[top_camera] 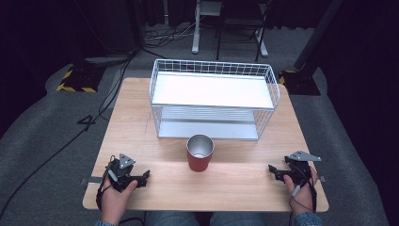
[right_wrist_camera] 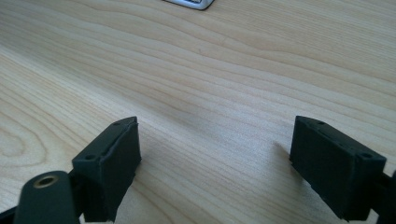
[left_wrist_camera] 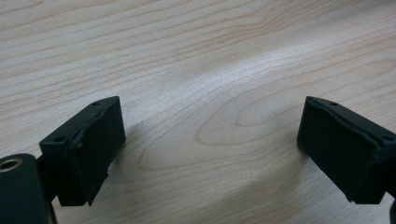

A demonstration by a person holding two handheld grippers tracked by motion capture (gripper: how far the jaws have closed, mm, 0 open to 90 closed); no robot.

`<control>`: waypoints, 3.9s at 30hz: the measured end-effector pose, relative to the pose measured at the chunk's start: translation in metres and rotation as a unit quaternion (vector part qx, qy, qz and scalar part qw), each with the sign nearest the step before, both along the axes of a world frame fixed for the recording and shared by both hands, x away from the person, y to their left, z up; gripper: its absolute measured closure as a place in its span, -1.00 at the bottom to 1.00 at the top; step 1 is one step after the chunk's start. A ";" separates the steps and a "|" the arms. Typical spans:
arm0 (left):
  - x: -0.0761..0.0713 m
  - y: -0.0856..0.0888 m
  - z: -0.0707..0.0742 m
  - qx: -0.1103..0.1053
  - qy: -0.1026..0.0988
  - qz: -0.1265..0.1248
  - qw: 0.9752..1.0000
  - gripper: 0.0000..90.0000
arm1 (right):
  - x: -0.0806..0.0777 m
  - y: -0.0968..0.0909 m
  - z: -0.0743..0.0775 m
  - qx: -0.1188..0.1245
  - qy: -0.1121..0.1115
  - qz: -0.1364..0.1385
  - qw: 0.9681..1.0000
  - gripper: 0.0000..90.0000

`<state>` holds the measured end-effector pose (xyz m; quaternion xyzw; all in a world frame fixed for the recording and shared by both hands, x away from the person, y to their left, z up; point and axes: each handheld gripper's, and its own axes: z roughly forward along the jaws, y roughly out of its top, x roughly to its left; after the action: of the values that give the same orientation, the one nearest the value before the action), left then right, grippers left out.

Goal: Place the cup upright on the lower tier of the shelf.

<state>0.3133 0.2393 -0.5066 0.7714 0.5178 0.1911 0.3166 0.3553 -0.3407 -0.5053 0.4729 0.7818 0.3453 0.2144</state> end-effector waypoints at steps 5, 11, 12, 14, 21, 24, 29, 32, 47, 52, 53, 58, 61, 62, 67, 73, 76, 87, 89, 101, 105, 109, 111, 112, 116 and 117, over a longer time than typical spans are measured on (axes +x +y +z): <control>-0.001 0.000 0.002 0.000 -0.004 -0.001 1.000 -0.68 | 0.000 0.000 0.000 -0.001 -0.001 0.000 1.000 -0.63; -0.003 -0.002 0.008 -0.029 0.009 -0.022 0.999 -0.65 | -0.001 0.001 0.000 -0.005 -0.005 -0.001 1.000 -0.63; -0.004 -0.003 0.009 -0.030 0.003 -0.025 0.999 -0.65 | -0.001 0.001 0.000 -0.006 -0.006 -0.001 1.000 -0.63; -0.006 -0.006 0.012 -0.032 -0.009 -0.031 0.999 -0.65 | -0.001 0.001 0.000 -0.006 -0.007 -0.001 1.000 -0.64; -0.012 -0.019 0.019 -0.064 -0.035 -0.070 0.995 -0.63 | -0.002 0.002 0.000 -0.010 -0.009 0.000 1.000 -0.63; -0.014 -0.023 0.022 -0.073 -0.050 -0.069 0.994 -0.63 | -0.002 0.002 0.000 -0.008 -0.008 0.000 1.000 -0.64; -0.019 -0.030 0.024 -0.086 -0.077 -0.075 0.990 -0.61 | -0.002 0.002 0.000 -0.010 -0.010 0.000 1.000 -0.64; -0.021 -0.036 0.027 -0.097 -0.092 -0.080 0.988 -0.61 | -0.002 0.002 0.000 -0.011 -0.011 0.000 1.000 -0.64; -0.033 -0.079 0.044 -0.124 -0.138 -0.107 0.977 -0.62 | -0.003 0.003 0.000 -0.014 -0.014 -0.001 1.000 -0.64; -0.030 -0.091 0.047 -0.130 -0.139 -0.129 0.973 -0.63 | -0.003 0.003 0.000 -0.014 -0.014 0.000 1.000 -0.64; -0.030 -0.092 0.047 -0.131 -0.140 -0.134 0.972 -0.64 | -0.003 0.003 0.000 -0.015 -0.014 0.000 1.000 -0.64; -0.025 -0.101 0.047 -0.140 -0.140 -0.160 0.967 -0.64 | -0.003 0.003 0.000 -0.014 -0.014 0.000 1.000 -0.64; -0.023 -0.105 0.047 -0.145 -0.139 -0.166 0.965 -0.65 | -0.002 0.002 0.000 -0.012 -0.012 0.000 1.000 -0.64; -0.022 -0.106 0.047 -0.146 -0.140 -0.165 0.965 -0.65 | -0.002 0.002 0.000 -0.012 -0.011 0.000 1.000 -0.64; -0.018 -0.115 0.046 -0.164 -0.160 -0.180 0.956 -0.64 | -0.002 0.002 0.000 -0.012 -0.010 -0.001 1.000 -0.64; -0.011 -0.122 0.040 -0.188 -0.166 -0.193 0.949 -0.65 | -0.003 0.002 0.000 -0.013 -0.012 0.000 1.000 -0.64; -0.006 -0.126 0.037 -0.190 -0.165 -0.189 0.949 -0.66 | -0.002 0.002 0.000 -0.012 -0.011 -0.001 1.000 -0.64; 0.014 -0.144 0.025 -0.162 -0.143 -0.159 0.963 -0.69 | -0.002 0.003 0.000 -0.013 -0.012 -0.002 1.000 -0.64; 0.017 -0.148 0.023 -0.157 -0.141 -0.159 0.964 -0.74 | -0.002 0.002 0.000 -0.013 -0.012 -0.002 1.000 -0.64; 0.034 -0.165 0.014 -0.134 -0.118 -0.144 0.973 -0.87 | -0.002 0.003 0.000 -0.013 -0.012 -0.002 1.000 -0.64; 0.036 -0.168 0.011 -0.124 -0.114 -0.139 0.976 -0.87 | -0.003 0.003 0.000 -0.014 -0.013 -0.003 1.000 -0.64; 0.039 -0.169 0.007 -0.108 -0.105 -0.130 0.980 -0.87 | -0.003 0.003 0.000 -0.015 -0.013 -0.003 1.000 -0.64; 0.040 -0.169 0.007 -0.108 -0.104 -0.131 0.980 -0.87 | -0.003 0.003 0.000 -0.016 -0.014 -0.003 1.000 -0.64; 0.040 -0.169 0.007 -0.109 -0.106 -0.132 0.980 -0.84 | -0.003 0.003 0.000 -0.016 -0.014 -0.003 1.000 -0.64; 0.038 -0.170 0.008 -0.102 -0.118 -0.133 0.979 -0.69 | -0.003 0.003 0.000 -0.016 -0.014 -0.003 1.000 -0.64; 0.038 -0.171 0.009 -0.100 -0.119 -0.133 0.979 -0.69 | -0.003 0.003 0.000 -0.016 -0.014 -0.003 1.000 -0.64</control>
<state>0.3512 0.0685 -0.4980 0.7697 0.3859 0.1850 0.4737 0.3525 -0.3378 -0.5049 0.4667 0.7827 0.3387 0.2343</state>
